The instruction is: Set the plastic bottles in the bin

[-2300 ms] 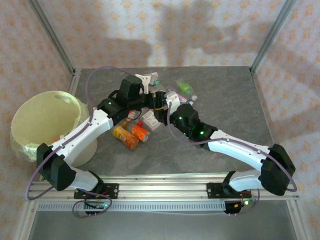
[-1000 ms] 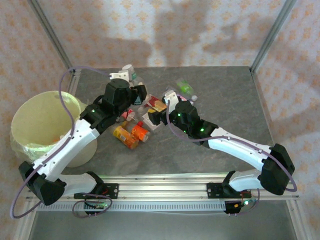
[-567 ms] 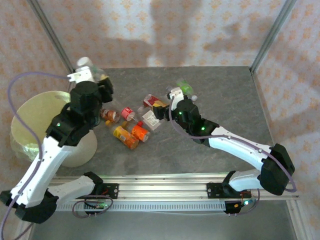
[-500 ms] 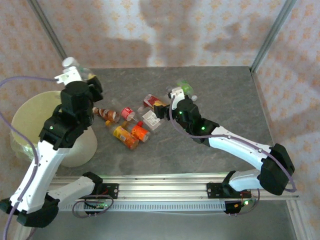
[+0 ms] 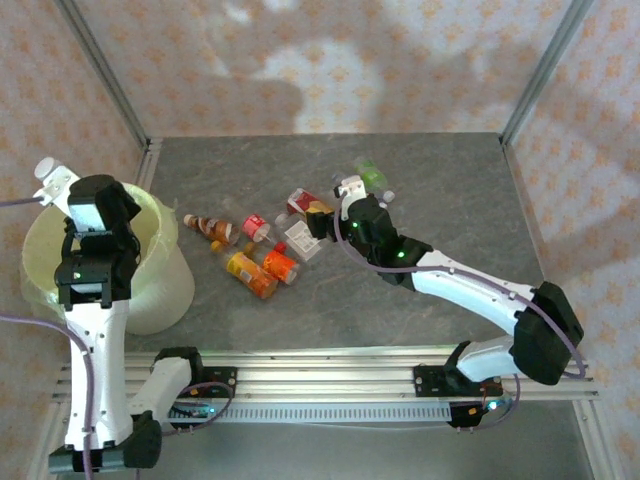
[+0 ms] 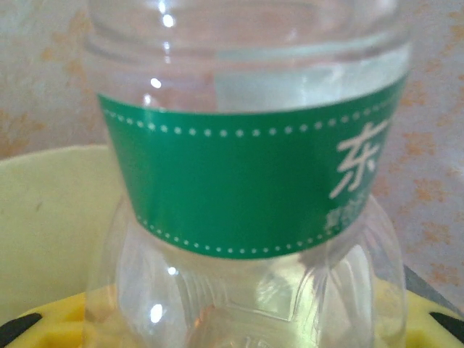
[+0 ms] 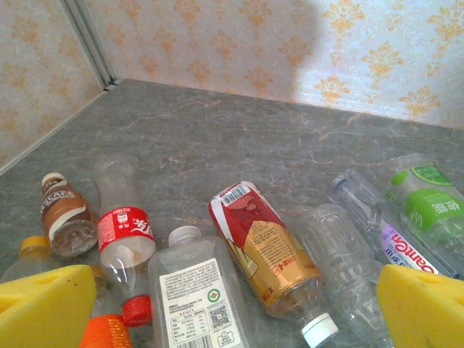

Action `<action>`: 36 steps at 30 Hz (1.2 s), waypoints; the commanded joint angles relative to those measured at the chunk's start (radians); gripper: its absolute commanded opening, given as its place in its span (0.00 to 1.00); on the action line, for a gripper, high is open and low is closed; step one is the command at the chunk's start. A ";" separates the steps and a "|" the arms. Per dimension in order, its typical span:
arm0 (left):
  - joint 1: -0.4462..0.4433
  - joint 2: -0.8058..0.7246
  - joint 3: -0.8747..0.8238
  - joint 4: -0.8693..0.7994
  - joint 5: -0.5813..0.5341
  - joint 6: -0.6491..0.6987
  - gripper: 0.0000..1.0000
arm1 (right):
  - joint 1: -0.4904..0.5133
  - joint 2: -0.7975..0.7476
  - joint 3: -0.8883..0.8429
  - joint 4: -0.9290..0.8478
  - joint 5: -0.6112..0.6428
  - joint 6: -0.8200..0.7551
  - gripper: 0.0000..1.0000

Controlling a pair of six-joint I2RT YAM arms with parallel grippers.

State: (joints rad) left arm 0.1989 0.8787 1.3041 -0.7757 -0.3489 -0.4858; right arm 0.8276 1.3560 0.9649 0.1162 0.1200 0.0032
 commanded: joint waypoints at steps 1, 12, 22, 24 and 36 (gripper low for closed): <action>0.118 -0.023 -0.062 0.003 0.180 -0.113 0.37 | -0.004 0.002 0.039 -0.024 0.012 0.006 0.99; 0.289 -0.060 -0.235 0.083 0.234 -0.283 0.46 | -0.005 -0.004 0.021 -0.046 0.019 0.001 0.99; 0.355 -0.013 -0.287 0.119 0.278 -0.389 0.66 | -0.005 -0.011 0.013 -0.062 0.026 -0.003 0.99; 0.357 0.003 -0.275 0.119 0.286 -0.400 0.71 | -0.005 -0.013 0.012 -0.064 0.027 -0.003 0.99; 0.357 0.037 -0.209 0.098 0.339 -0.415 0.88 | -0.007 -0.011 0.005 -0.048 0.056 0.021 0.99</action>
State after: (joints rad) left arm 0.5461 0.9199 1.0630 -0.6834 -0.0280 -0.8864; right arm 0.8276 1.3567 0.9653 0.0669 0.1432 0.0036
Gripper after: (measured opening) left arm 0.877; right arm 0.992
